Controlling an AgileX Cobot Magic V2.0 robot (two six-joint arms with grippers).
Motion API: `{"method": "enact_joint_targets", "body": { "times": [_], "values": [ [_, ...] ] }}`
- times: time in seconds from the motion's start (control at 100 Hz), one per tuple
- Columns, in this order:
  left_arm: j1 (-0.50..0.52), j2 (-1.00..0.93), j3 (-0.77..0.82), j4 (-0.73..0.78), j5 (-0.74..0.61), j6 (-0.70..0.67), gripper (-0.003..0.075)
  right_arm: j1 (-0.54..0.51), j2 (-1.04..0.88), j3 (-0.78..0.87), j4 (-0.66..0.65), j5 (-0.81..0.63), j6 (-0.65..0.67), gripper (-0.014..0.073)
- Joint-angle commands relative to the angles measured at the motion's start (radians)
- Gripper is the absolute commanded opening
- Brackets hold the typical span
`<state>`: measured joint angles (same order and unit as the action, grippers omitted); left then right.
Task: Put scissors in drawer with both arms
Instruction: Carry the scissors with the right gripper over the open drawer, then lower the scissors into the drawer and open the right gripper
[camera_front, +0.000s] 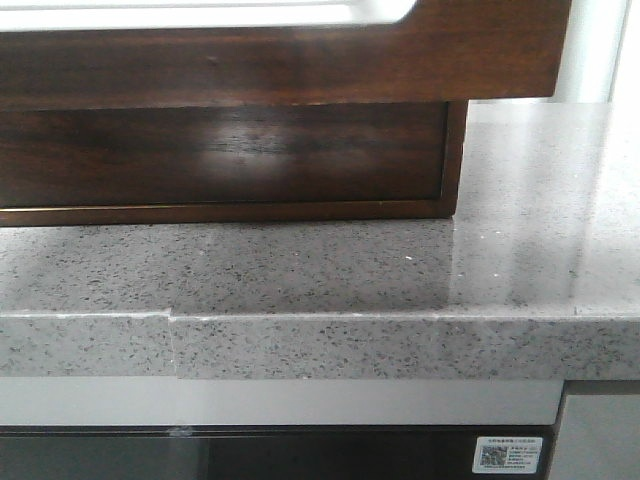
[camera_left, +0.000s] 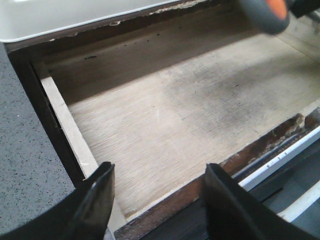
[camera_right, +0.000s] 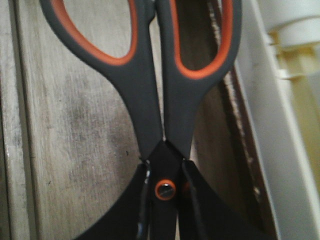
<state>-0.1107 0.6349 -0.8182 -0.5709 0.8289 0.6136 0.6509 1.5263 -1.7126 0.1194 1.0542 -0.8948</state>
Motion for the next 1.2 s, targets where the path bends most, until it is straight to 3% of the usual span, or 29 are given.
{"method": "enact_joint_targets", "body": {
  "times": [0.0, 0.33, 0.54, 0.7, 0.95, 1.07, 1.19],
  "values": [
    [-0.007, 0.009, -0.029, -0.036, -0.066, -0.002, 0.0367, 0.002, -0.003, -0.029, 0.011, -0.035, -0.047, -0.0032],
    [-0.007, 0.009, -0.029, -0.036, -0.082, -0.002, 0.0367, 0.002, 0.05, -0.029, 0.012, -0.002, -0.069, -0.002],
    [-0.007, 0.009, -0.029, -0.036, -0.092, -0.002, 0.0367, 0.002, 0.05, -0.029, 0.006, -0.016, -0.069, 0.016],
    [-0.007, 0.009, -0.029, -0.036, -0.092, -0.002, 0.0367, 0.002, 0.037, -0.035, -0.044, -0.02, -0.05, 0.0188],
    [-0.007, 0.009, -0.029, -0.036, -0.092, -0.002, 0.0367, -0.005, -0.066, -0.099, -0.11, 0.06, 0.223, 0.0188],
    [-0.007, 0.009, -0.029, -0.036, -0.092, -0.002, 0.0367, -0.054, -0.141, -0.091, -0.104, 0.124, 0.4, 0.0188],
    [-0.007, 0.009, -0.029, -0.036, -0.092, -0.002, 0.0367, -0.13, -0.239, 0.0, -0.082, 0.067, 0.549, 0.0188]
  ]
}}
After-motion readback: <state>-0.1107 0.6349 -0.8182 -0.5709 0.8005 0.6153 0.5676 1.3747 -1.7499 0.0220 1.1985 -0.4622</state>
